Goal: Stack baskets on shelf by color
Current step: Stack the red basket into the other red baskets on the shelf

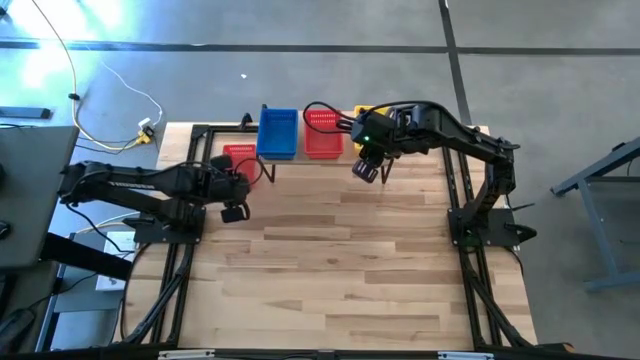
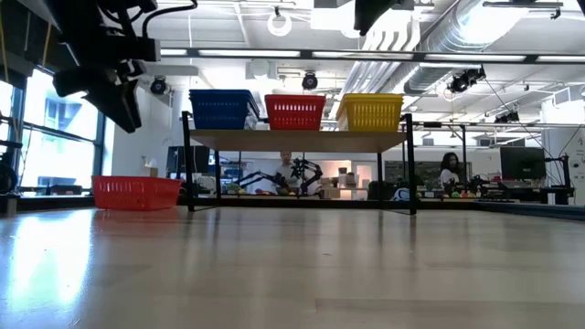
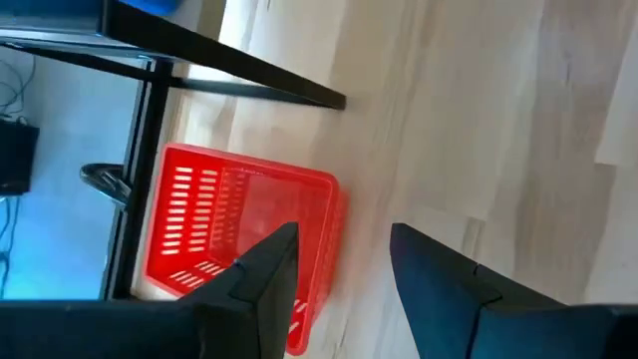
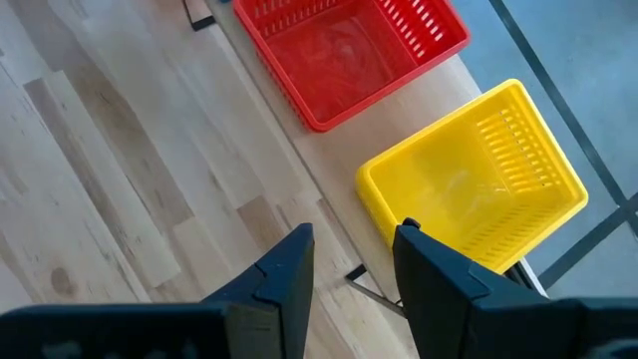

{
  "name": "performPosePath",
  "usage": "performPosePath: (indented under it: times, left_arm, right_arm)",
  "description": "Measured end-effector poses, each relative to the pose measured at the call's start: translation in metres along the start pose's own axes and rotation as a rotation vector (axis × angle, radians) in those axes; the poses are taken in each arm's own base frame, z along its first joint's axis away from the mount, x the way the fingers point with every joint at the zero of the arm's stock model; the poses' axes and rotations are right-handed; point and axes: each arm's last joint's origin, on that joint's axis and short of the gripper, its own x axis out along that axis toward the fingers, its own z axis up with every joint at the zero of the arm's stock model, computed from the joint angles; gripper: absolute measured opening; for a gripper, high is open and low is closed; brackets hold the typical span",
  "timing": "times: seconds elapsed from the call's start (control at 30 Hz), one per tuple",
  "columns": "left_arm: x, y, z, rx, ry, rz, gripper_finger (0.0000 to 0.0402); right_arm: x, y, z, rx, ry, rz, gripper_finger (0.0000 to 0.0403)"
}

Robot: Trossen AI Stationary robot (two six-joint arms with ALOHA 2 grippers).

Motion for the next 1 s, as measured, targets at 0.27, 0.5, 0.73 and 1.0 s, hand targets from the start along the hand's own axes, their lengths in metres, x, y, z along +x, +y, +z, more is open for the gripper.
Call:
performPosePath:
  times: [0.27,0.5,0.73,1.0]
  left_arm:
    - [0.013,-0.008,0.013,0.155,0.007,-0.009,0.0149]
    - [0.034,-0.019,0.016,0.369,0.142,-0.011,0.0149]
    - [0.051,-0.023,0.019,0.438,0.24,0.08,0.0149]
    - [0.067,-0.022,0.014,0.4,0.381,0.063,0.0149]
  right_arm:
    - [0.0,0.0,0.0,0.001,-0.003,0.001,0.0126]
    - [0.0,0.001,0.003,0.012,-0.032,0.009,0.0126]
    - [0.0,0.001,0.004,0.025,-0.041,0.012,0.0126]
    - [0.0,0.001,0.004,0.028,-0.043,0.013,0.0126]
